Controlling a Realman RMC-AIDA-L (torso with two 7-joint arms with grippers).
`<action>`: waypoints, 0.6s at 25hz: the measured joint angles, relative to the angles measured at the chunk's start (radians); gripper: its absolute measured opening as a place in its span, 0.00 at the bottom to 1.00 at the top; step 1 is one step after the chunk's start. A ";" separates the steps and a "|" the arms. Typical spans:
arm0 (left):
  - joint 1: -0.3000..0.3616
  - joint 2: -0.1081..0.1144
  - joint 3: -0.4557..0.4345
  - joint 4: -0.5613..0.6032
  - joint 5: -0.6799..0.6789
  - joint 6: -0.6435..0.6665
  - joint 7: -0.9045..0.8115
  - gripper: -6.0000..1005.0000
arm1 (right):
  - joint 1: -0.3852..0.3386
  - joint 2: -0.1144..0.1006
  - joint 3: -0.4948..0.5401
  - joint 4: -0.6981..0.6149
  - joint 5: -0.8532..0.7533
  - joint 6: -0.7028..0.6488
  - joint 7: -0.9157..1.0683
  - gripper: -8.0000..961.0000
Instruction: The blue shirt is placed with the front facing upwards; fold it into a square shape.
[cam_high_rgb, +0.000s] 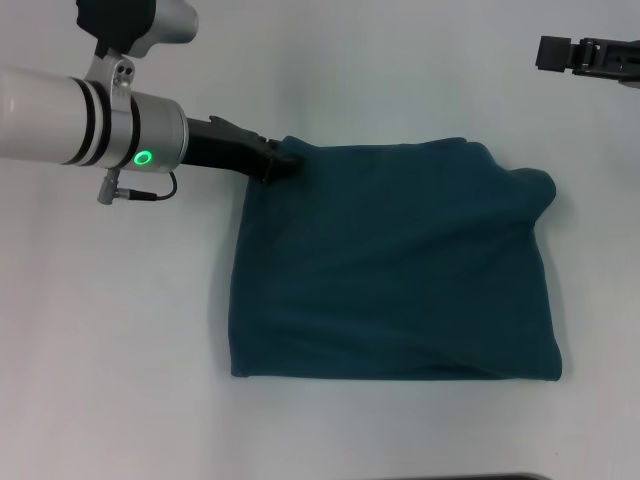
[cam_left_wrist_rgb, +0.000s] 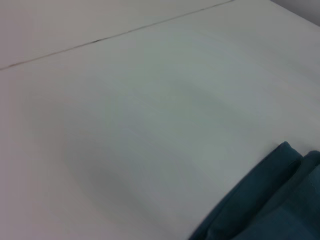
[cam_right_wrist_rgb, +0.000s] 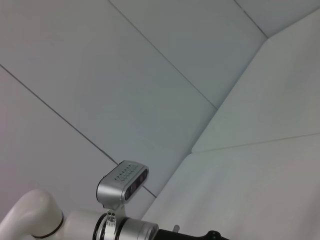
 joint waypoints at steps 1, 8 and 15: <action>0.000 0.000 0.000 -0.001 0.000 0.000 0.000 0.35 | 0.000 0.000 0.000 0.000 0.000 0.000 0.000 0.64; 0.005 0.000 -0.009 -0.008 -0.007 -0.010 0.000 0.20 | -0.002 0.001 0.000 0.003 -0.002 0.000 -0.006 0.64; 0.018 0.000 -0.037 -0.009 -0.007 -0.023 -0.001 0.05 | -0.003 0.004 -0.014 0.006 -0.004 0.008 -0.007 0.64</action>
